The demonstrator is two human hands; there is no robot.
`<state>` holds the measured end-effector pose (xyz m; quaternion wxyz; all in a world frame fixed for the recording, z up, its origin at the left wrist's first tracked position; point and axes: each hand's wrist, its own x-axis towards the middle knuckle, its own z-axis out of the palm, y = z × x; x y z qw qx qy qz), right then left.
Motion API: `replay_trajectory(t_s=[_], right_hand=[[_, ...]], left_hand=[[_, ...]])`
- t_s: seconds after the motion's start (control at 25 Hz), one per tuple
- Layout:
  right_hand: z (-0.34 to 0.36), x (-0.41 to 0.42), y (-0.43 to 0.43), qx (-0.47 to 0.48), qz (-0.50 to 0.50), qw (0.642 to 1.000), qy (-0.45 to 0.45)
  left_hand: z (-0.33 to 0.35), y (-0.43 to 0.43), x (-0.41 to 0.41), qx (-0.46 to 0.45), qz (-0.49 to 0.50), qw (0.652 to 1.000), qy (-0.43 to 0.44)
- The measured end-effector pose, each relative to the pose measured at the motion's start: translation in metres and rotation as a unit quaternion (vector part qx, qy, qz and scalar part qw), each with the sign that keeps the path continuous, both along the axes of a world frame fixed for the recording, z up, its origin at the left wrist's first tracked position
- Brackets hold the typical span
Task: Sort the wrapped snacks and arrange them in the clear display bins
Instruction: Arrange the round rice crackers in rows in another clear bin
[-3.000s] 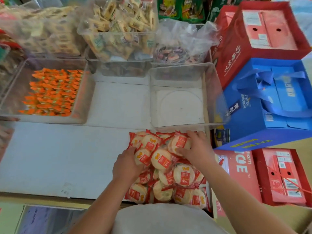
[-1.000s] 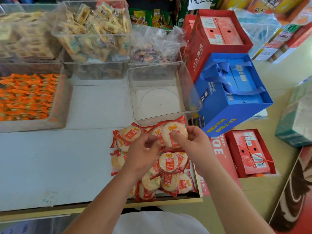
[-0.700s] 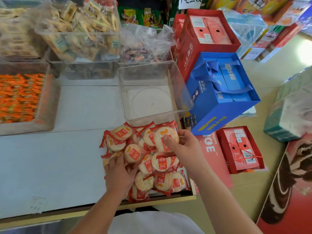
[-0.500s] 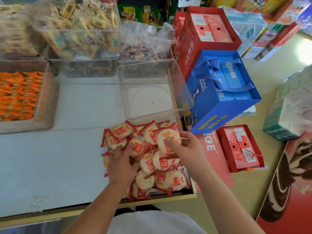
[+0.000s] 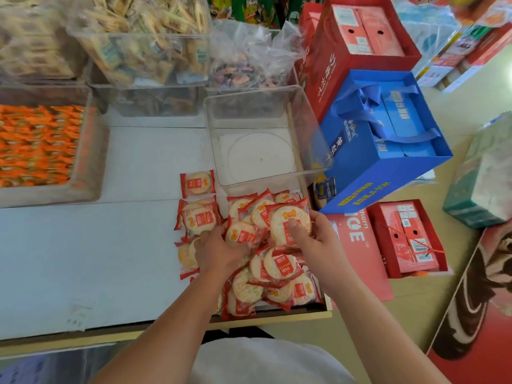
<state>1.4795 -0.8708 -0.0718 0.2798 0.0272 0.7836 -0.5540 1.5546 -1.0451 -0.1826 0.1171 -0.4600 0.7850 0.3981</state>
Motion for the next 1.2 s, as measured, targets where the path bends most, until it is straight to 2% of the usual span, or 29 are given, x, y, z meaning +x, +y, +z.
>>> replay_trajectory(t_s=[0.12,0.24,0.4,0.48,0.56,0.68,0.8,0.88,0.92,1.04,1.2], right_hand=[[-0.001,-0.002,-0.004,0.010,0.027,1.000,0.001],[0.004,-0.004,-0.009,0.028,0.056,0.998,0.018],[0.015,-0.010,-0.025,0.029,0.085,0.996,0.026],[0.023,-0.014,-0.036,0.017,0.098,0.995,0.015],[0.034,-0.018,-0.049,-0.004,0.113,0.994,0.008],[0.044,-0.025,-0.068,-0.029,0.135,0.990,0.019],[0.045,-0.034,-0.084,-0.038,0.153,0.987,0.037],[0.045,-0.044,-0.094,-0.042,0.164,0.985,0.039],[0.043,-0.052,-0.099,-0.052,0.165,0.984,0.035],[0.039,-0.086,-0.113,-0.074,0.166,0.983,-0.004],[0.033,-0.151,-0.125,-0.091,0.179,0.978,-0.048]], left_hand=[[0.020,-0.002,0.006,0.093,0.047,0.991,0.085],[0.063,-0.013,0.013,0.117,0.081,0.971,0.194],[0.122,-0.039,0.019,0.193,0.181,0.907,0.327],[0.143,-0.045,0.017,0.271,0.180,0.874,0.362],[0.150,-0.046,0.013,0.281,0.137,0.876,0.367],[0.149,-0.048,0.000,0.221,0.087,0.904,0.355],[0.147,-0.050,-0.018,0.172,0.061,0.917,0.353],[0.148,-0.051,-0.032,0.142,0.050,0.934,0.324],[0.147,-0.052,-0.040,0.161,0.048,0.935,0.311],[0.144,-0.065,-0.069,0.293,0.074,0.900,0.314],[0.136,-0.102,-0.110,0.268,0.083,0.903,0.324]])
